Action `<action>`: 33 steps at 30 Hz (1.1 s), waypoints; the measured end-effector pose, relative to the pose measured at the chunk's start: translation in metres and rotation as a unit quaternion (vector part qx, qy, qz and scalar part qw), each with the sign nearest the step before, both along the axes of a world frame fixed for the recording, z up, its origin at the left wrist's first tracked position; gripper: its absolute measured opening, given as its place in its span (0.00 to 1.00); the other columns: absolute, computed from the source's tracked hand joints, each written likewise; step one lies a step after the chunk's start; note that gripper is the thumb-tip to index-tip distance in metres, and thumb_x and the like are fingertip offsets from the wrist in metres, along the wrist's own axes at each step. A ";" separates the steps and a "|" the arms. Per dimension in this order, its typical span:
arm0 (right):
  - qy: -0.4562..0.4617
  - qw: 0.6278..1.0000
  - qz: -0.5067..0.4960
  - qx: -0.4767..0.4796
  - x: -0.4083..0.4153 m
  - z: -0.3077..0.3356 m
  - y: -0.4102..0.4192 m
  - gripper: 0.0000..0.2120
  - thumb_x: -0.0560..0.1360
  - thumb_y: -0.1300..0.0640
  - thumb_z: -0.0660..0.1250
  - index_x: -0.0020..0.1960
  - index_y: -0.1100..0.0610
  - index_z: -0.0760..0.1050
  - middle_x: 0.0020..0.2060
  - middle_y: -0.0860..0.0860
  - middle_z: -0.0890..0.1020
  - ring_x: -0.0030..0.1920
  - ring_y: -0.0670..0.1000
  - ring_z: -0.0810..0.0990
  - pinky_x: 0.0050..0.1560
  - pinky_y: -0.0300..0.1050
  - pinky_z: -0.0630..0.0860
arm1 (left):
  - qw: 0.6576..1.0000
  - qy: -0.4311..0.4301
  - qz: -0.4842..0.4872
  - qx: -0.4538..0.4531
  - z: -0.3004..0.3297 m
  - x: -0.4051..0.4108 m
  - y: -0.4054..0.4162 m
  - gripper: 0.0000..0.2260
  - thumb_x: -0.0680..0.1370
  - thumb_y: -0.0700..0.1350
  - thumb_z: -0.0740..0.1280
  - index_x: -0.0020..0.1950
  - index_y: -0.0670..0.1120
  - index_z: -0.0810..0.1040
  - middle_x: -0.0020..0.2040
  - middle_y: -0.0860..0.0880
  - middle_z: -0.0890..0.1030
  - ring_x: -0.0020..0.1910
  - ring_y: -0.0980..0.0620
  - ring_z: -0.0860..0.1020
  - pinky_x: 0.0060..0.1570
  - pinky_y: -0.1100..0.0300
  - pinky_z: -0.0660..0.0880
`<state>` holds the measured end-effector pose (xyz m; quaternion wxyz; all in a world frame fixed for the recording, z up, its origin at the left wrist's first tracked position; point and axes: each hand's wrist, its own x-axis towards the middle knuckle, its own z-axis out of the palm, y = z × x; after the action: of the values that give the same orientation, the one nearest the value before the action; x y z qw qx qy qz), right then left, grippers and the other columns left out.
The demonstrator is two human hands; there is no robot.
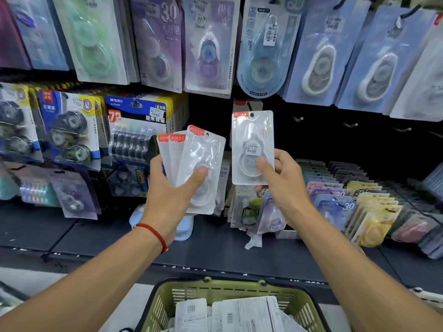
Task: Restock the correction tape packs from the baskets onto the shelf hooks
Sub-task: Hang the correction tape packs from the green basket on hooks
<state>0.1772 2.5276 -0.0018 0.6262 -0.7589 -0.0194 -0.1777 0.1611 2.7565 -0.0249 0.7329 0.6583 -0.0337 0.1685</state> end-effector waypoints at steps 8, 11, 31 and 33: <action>-0.042 0.997 -0.047 0.048 -0.003 0.013 0.014 0.11 0.79 0.49 0.70 0.60 0.52 0.80 0.47 0.46 0.88 0.27 0.48 0.81 0.31 0.46 0.79 | 0.999 0.005 -0.002 -0.038 0.003 -0.003 -0.001 0.28 0.72 0.55 0.82 0.67 0.58 0.72 0.58 0.58 0.85 0.57 0.56 0.85 0.56 0.55 0.80; -0.051 0.995 -0.069 0.049 -0.006 0.016 0.016 0.11 0.78 0.52 0.71 0.58 0.54 0.81 0.45 0.47 0.88 0.25 0.47 0.80 0.28 0.42 0.77 | 0.999 0.010 -0.001 -0.038 0.004 -0.004 -0.002 0.28 0.72 0.55 0.82 0.66 0.59 0.72 0.57 0.58 0.85 0.56 0.57 0.85 0.55 0.56 0.81; 0.107 0.978 0.140 -0.112 -0.021 -0.013 0.039 0.16 0.74 0.45 0.78 0.55 0.53 0.82 0.47 0.52 0.88 0.47 0.57 0.88 0.49 0.60 0.86 | 0.991 0.082 -0.043 -0.100 0.008 -0.018 -0.025 0.33 0.69 0.51 0.80 0.70 0.49 0.70 0.63 0.48 0.83 0.62 0.47 0.84 0.63 0.42 0.81; 0.103 0.984 0.135 -0.057 -0.019 -0.012 0.031 0.13 0.77 0.50 0.77 0.58 0.54 0.82 0.48 0.51 0.89 0.48 0.54 0.89 0.49 0.57 0.87 | 0.983 0.096 -0.079 -0.132 0.010 -0.017 -0.020 0.28 0.75 0.45 0.76 0.72 0.48 0.70 0.63 0.47 0.85 0.61 0.45 0.84 0.60 0.43 0.82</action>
<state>0.1583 2.5587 -0.0142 0.5987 -0.7981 -0.0670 -0.0110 0.1444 2.7366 -0.0147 0.8243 0.5639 0.0077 0.0488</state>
